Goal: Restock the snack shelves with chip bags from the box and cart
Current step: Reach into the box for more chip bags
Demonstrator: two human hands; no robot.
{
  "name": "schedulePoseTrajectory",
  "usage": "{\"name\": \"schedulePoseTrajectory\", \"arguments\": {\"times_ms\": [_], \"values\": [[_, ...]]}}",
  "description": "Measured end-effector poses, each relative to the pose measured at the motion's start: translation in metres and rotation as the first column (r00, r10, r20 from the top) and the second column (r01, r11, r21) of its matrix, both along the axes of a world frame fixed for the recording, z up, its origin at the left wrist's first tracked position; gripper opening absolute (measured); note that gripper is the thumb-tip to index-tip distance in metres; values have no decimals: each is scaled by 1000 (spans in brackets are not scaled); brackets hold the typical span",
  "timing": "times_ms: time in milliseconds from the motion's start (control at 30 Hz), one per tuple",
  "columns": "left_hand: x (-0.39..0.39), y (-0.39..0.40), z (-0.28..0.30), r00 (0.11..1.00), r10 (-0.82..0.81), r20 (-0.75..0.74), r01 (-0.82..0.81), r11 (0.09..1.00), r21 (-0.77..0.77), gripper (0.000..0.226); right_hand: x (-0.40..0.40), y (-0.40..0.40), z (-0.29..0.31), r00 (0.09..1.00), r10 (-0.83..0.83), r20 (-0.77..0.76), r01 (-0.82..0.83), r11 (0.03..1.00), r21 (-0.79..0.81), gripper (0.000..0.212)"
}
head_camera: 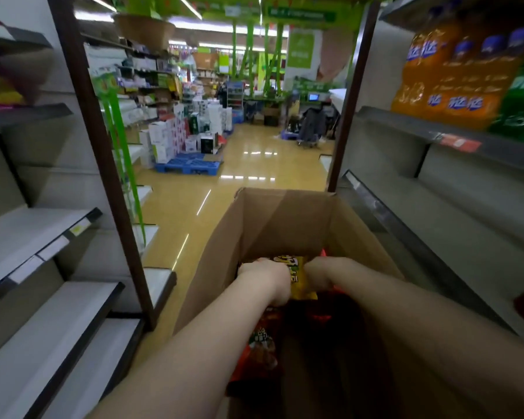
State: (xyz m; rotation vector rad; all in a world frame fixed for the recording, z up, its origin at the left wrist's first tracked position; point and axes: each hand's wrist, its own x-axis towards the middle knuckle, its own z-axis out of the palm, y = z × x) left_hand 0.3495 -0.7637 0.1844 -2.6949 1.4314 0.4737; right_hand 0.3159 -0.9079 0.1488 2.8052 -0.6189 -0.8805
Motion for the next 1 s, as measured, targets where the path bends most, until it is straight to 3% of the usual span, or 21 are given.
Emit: {"name": "schedulePoseTrajectory", "arguments": {"times_ms": [67, 167, 267, 400, 467, 567, 633, 700, 733, 800, 867, 933, 1000], "values": [[9, 5, -16, 1000, 8, 13, -8, 998, 66, 10, 9, 20, -37, 982, 139, -128, -139, 990, 4, 61], [24, 15, -28, 995, 92, -35, -88, 991, 97, 19, 6, 48, -82, 928, 370, -38, -372, 926, -64, 60], [38, 21, -33, 975, 208, -74, -209, 978, -1, 28, -7, 54, -113, 825, 565, 18, -559, 820, -119, 75], [46, 26, -35, 955, 277, -103, -288, 950, -121, 32, 3, 57, -117, 801, 598, -45, -599, 798, -68, 80], [49, 30, -33, 937, 310, -160, -336, 925, -174, 31, 12, 49, -101, 818, 574, 38, -575, 818, 14, 71], [58, 34, -29, 868, 392, -304, -479, 823, -307, 37, 11, 20, -56, 888, 285, 360, -410, 846, 340, 55], [64, 38, -26, 795, 413, -444, -584, 720, -375, 53, 2, -5, -29, 937, -50, 347, -178, 785, 594, 47], [65, 41, -23, 718, 383, -581, -657, 649, -385, 69, -8, -29, -17, 915, -348, 204, 32, 567, 823, 62], [63, 43, -21, 680, 344, -647, -677, 632, -376, 78, -14, -38, -14, 875, -456, 161, 60, 433, 900, 75], [53, 47, -19, 587, 253, -769, -697, 641, -321, 80, -22, -48, -11, 785, -605, 131, -7, 204, 979, 97], [41, 47, -17, 472, 123, -873, -674, 689, -267, 59, -25, -49, -9, 704, -698, 134, -111, 79, 991, 107], [33, 44, -18, 400, 6, -916, -638, 720, -274, 53, -21, -42, -7, 655, -746, 120, -185, -5, 983, 111], [32, 41, -20, 396, -64, -916, -634, 703, -323, 46, -13, -32, -5, 597, -792, 129, -229, -14, 973, 92]]}}
